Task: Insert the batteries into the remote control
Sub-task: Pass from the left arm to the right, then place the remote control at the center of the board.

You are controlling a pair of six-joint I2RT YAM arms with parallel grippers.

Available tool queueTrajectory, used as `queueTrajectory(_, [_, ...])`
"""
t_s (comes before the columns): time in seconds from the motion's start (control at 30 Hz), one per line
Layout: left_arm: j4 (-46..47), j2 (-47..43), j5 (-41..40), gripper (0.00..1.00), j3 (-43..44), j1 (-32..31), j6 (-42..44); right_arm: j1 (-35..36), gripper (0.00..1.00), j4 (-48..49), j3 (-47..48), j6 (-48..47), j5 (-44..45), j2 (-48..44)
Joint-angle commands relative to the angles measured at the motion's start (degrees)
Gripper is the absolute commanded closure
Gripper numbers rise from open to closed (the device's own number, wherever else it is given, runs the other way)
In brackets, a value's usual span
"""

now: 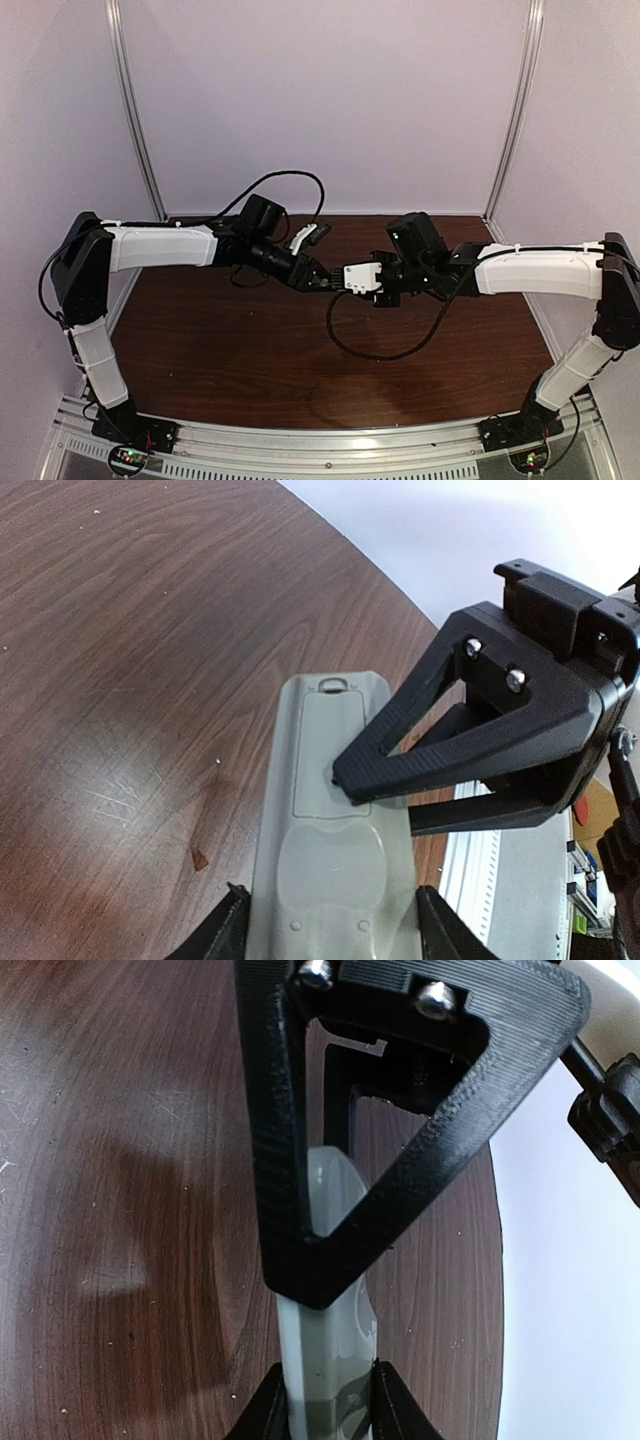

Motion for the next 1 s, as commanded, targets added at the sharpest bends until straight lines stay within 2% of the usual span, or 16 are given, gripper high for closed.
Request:
queueTrajectory(0.0, [1.16,-3.85,0.64,1.00,0.38,-0.20,1.11,0.02,0.78,-0.15,1.42,1.89,2.29,1.41])
queueTrajectory(0.13, [1.49,-5.26,-0.18,0.98,-0.77,-0.16,1.08,0.02,0.89,-0.59,1.60,2.50,0.67,1.25])
queueTrajectory(0.23, [1.85,-6.68,-1.87,0.70,-1.65,-0.17,1.24,0.07,0.96,-0.72,1.48,3.35,-0.63,0.62])
queueTrajectory(0.3, [1.88,-7.73,-3.37,0.44,-2.04,-0.09,1.30,0.10,0.96,-0.57,1.31,4.00,-1.18,-0.03])
queueTrajectory(0.43, [1.42,-10.54,-7.38,0.21,-2.53,1.07,2.01,0.02,0.97,0.06,0.28,5.45,-2.67,-1.85])
queueTrajectory(0.5, [1.80,-13.25,-10.20,0.05,-3.68,1.97,2.30,0.02,0.97,0.28,-0.06,5.94,-3.26,-2.61])
queueTrajectory(0.53, [2.45,-14.72,-11.45,0.02,-4.42,2.64,2.35,0.02,0.97,0.46,-0.28,6.43,-3.50,-2.96])
queueTrajectory(0.73, [2.25,-23.98,-20.51,0.02,-7.46,5.84,4.19,-0.44,0.97,1.81,0.33,13.53,-5.70,-2.20])
queueTrajectory(0.97, [-0.87,-34.58,-31.21,0.02,-13.33,8.27,4.87,-4.54,0.97,-0.40,6.93,30.09,-15.07,2.30])
